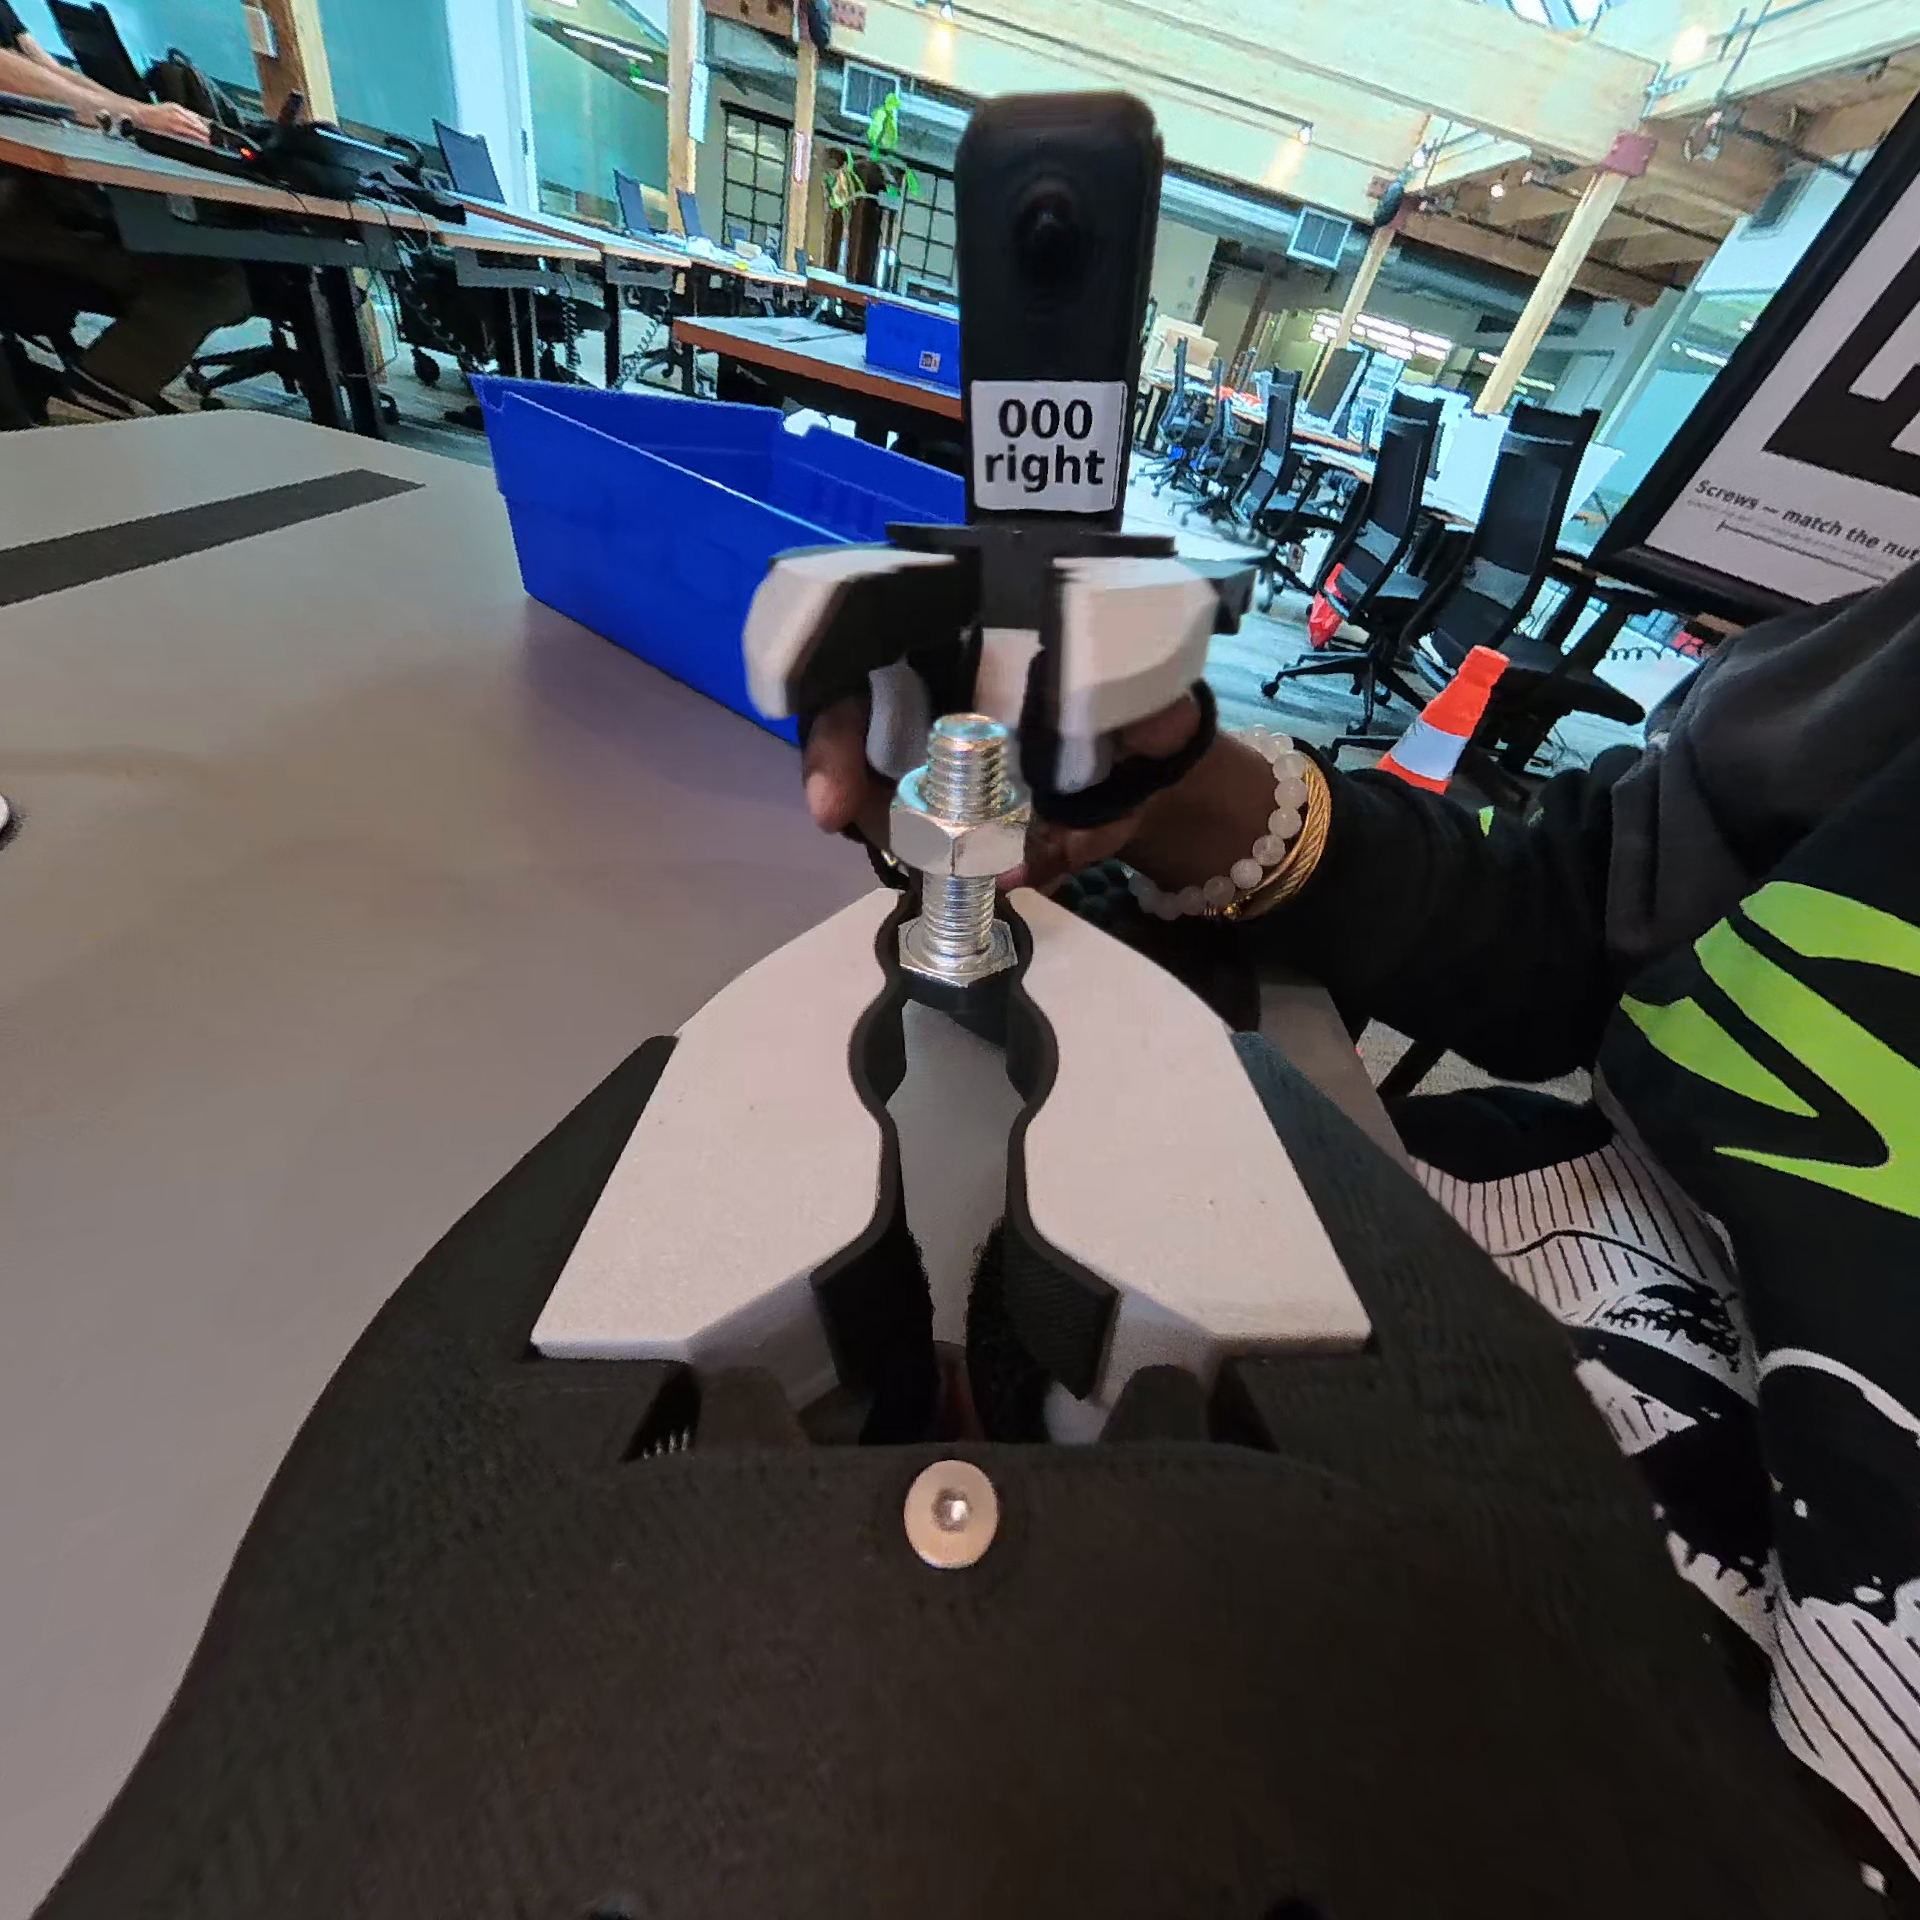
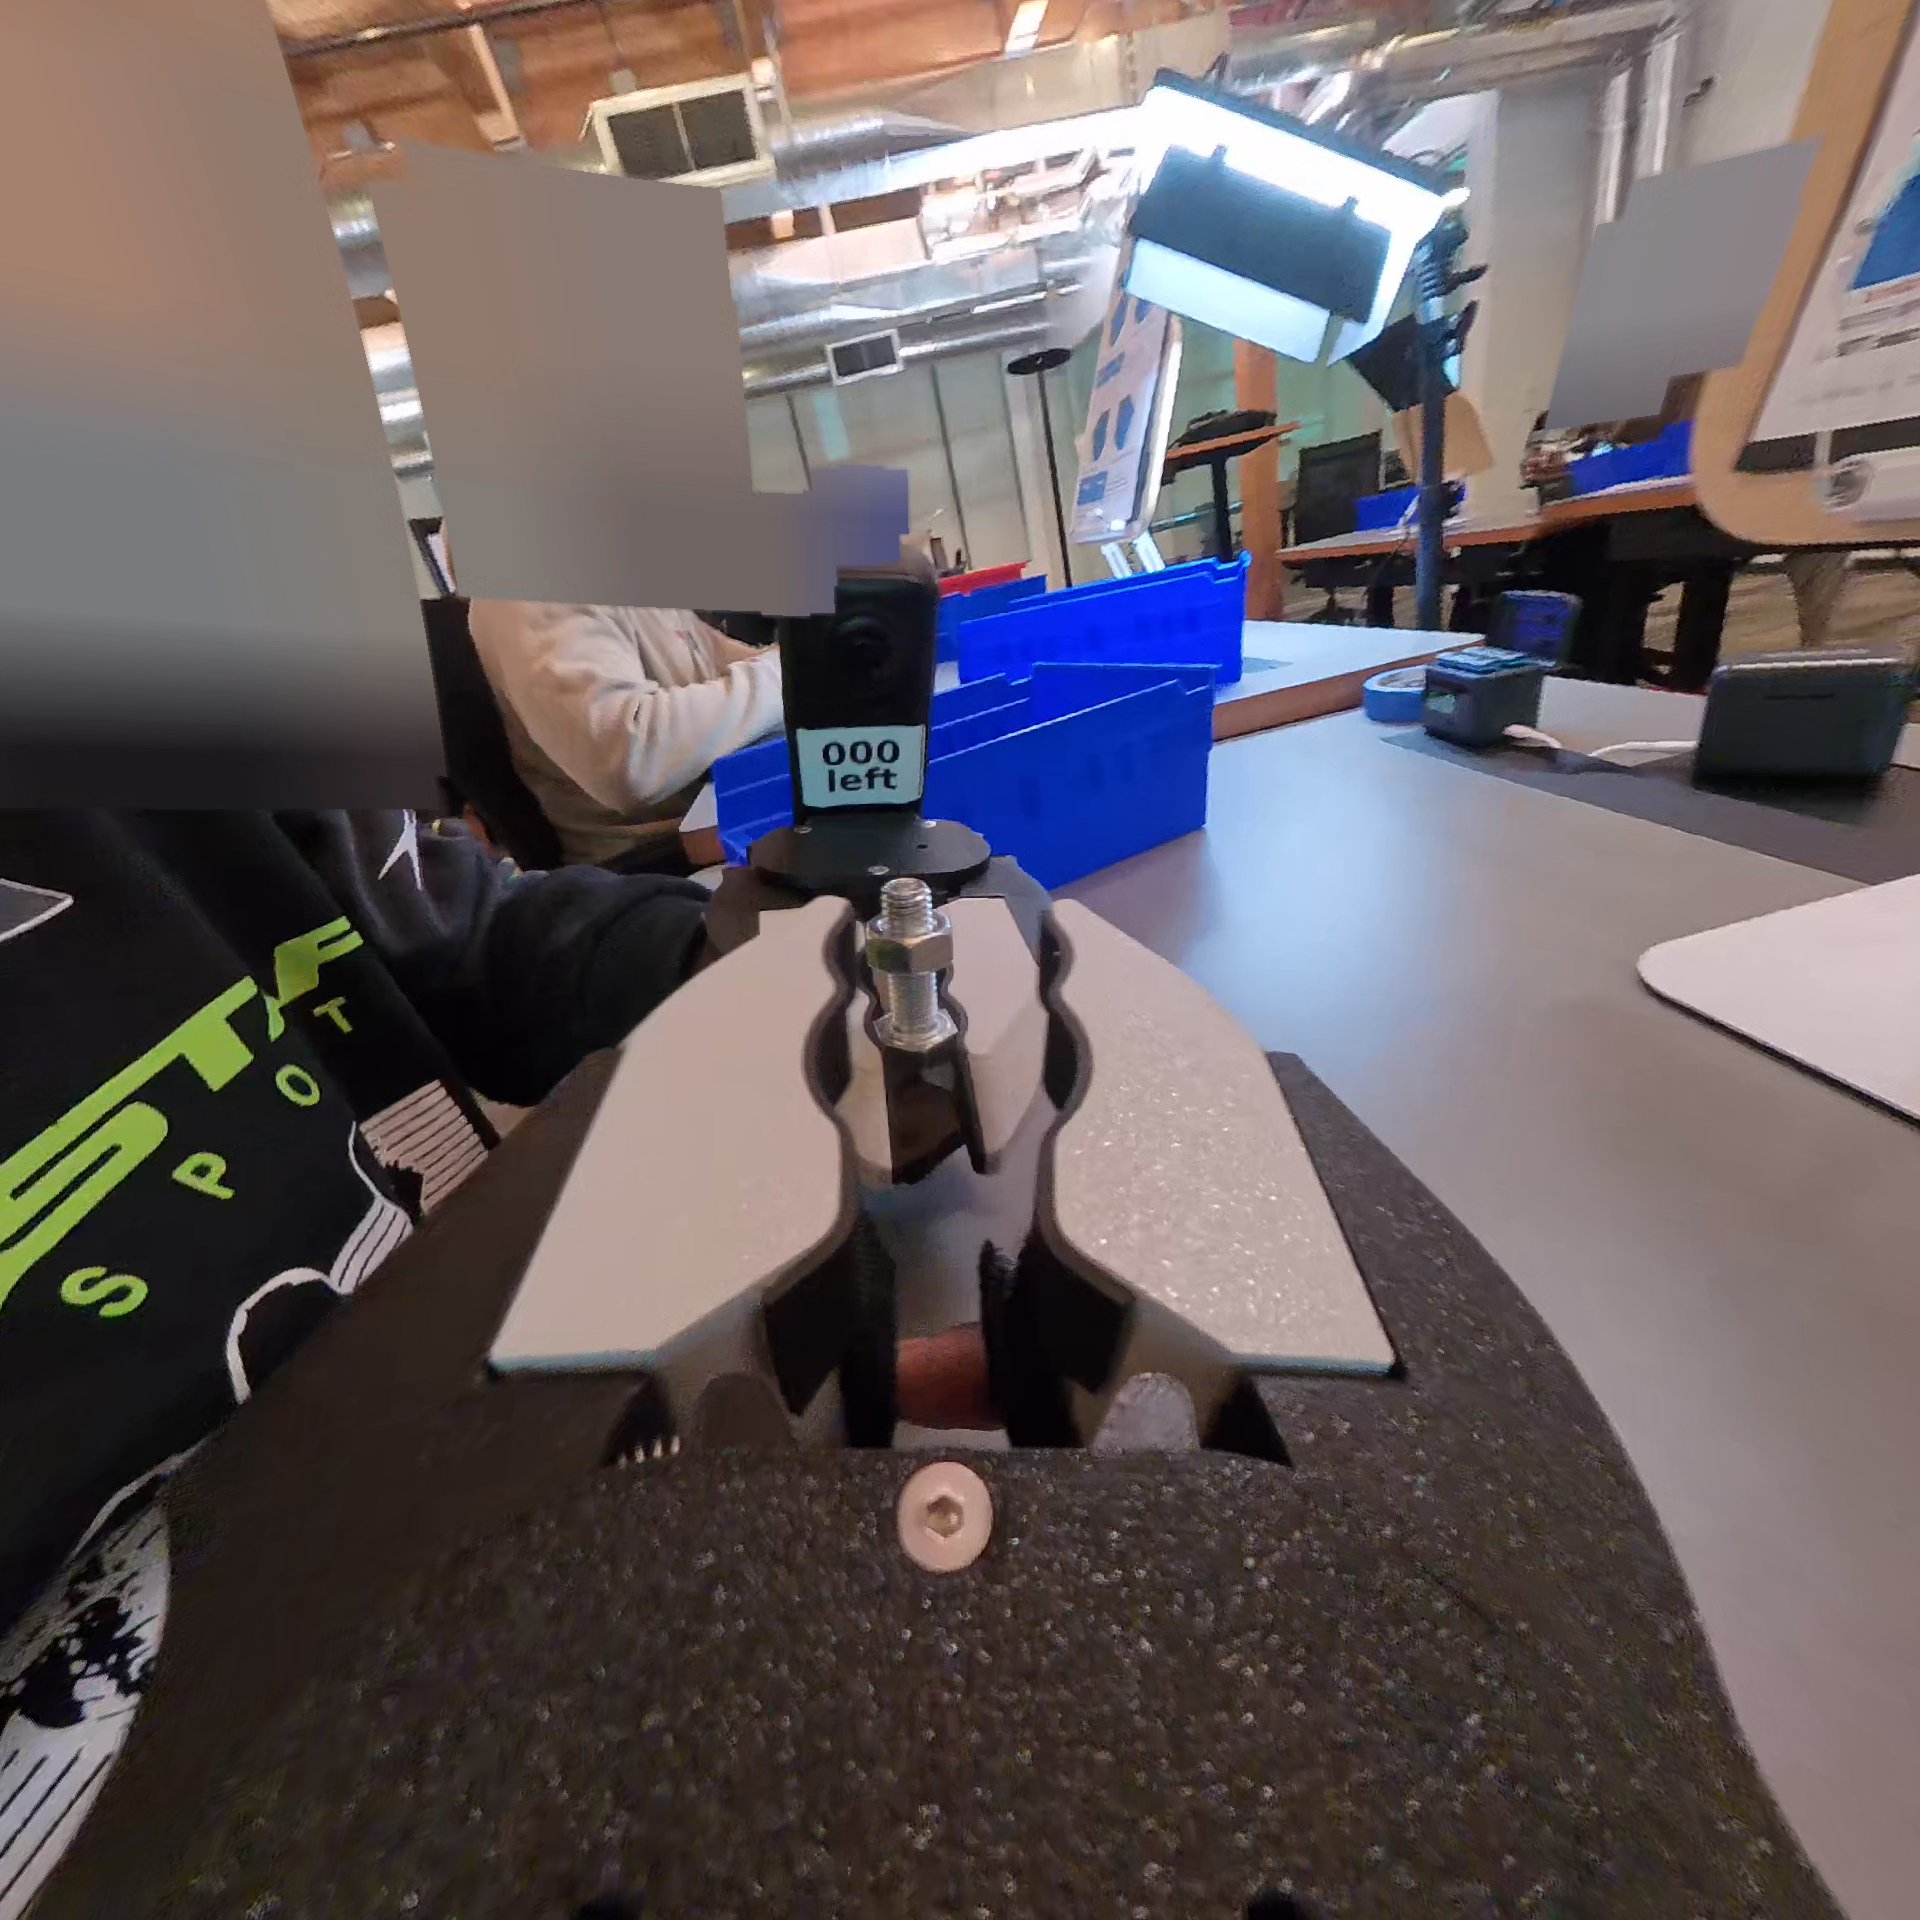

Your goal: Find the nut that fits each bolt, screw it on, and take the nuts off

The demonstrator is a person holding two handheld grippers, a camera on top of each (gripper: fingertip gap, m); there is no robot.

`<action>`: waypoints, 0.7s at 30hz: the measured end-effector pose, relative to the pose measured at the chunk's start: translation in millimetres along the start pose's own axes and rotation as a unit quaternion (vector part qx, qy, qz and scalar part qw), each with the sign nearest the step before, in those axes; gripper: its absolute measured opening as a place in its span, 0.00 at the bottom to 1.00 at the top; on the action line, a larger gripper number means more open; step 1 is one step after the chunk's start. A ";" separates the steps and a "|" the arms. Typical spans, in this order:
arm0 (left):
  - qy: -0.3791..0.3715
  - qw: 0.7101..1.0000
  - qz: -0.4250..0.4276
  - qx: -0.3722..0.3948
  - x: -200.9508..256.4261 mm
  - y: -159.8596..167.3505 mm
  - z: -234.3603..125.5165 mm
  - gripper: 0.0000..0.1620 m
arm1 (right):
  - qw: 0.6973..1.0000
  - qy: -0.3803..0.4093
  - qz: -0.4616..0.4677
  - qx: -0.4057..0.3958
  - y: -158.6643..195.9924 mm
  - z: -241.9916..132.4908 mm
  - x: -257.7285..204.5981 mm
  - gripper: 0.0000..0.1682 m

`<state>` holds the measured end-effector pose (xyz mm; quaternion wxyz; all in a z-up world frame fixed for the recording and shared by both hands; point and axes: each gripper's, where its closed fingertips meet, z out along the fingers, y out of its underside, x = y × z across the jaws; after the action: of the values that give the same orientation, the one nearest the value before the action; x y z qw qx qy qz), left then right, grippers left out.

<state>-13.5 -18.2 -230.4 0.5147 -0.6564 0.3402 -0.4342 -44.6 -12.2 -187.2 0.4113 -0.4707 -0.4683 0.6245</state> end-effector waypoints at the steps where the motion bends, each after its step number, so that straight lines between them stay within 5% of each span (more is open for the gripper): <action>1: 0.001 1.000 0.003 -0.004 1.0 1.8 1.4 0.09 | 1.000 -0.003 -0.004 -0.010 3.9 3.3 -2.2 0.25; 8: 0.002 0.999 0.013 -0.029 5.0 13.3 9.1 0.09 | 0.998 0.010 -0.030 -0.058 22.6 14.5 -2.3 0.31; 15: -0.006 1.000 0.016 -0.008 0.0 2.5 1.4 0.09 | 0.999 0.008 -0.027 -0.039 8.6 1.4 -0.4 0.19; 17: -0.010 1.000 0.015 0.003 -3.1 -3.0 -3.6 0.09 | 0.999 0.033 -0.030 -0.016 0.0 -5.2 7.8 0.05; 21: -0.011 1.000 0.018 0.001 -3.0 -3.1 -3.8 0.09 | 0.999 0.025 -0.028 -0.010 -0.8 -5.2 6.1 0.06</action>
<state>-18.2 -16.3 -227.6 0.5273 -0.6543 0.3455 -0.4177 -40.8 -5.2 -188.2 0.4357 -0.4771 -0.4766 0.5962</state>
